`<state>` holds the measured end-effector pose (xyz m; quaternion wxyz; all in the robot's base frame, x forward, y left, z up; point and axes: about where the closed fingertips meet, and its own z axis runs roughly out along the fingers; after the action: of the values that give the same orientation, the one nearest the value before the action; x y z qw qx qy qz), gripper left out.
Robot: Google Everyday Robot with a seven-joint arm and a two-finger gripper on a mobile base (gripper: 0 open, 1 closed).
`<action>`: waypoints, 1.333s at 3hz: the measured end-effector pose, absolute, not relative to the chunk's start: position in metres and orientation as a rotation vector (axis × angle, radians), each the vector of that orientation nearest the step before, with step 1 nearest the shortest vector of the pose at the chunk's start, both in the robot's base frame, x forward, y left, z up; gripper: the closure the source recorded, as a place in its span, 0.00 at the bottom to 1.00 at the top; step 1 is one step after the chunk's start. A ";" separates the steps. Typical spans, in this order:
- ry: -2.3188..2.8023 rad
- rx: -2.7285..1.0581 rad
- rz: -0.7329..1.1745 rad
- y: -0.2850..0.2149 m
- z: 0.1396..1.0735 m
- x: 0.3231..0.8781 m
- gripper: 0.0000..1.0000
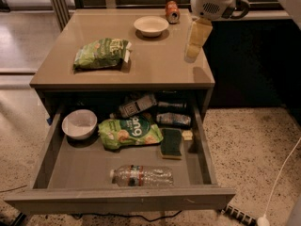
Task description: Place green jalapeno chip bag into top drawer
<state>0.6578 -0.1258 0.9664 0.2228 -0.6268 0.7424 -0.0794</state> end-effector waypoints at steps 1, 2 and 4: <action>1.985 -1.796 -0.139 -0.111 0.967 0.657 0.00; 1.853 -1.908 -0.031 -0.076 0.974 0.646 0.00; 1.701 -2.034 0.021 -0.035 0.978 0.630 0.00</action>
Offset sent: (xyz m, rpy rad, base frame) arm -0.0324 0.0898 0.0209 0.1341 0.0726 0.4055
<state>0.6303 -0.0352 0.9782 0.2423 -0.7442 0.6224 0.0076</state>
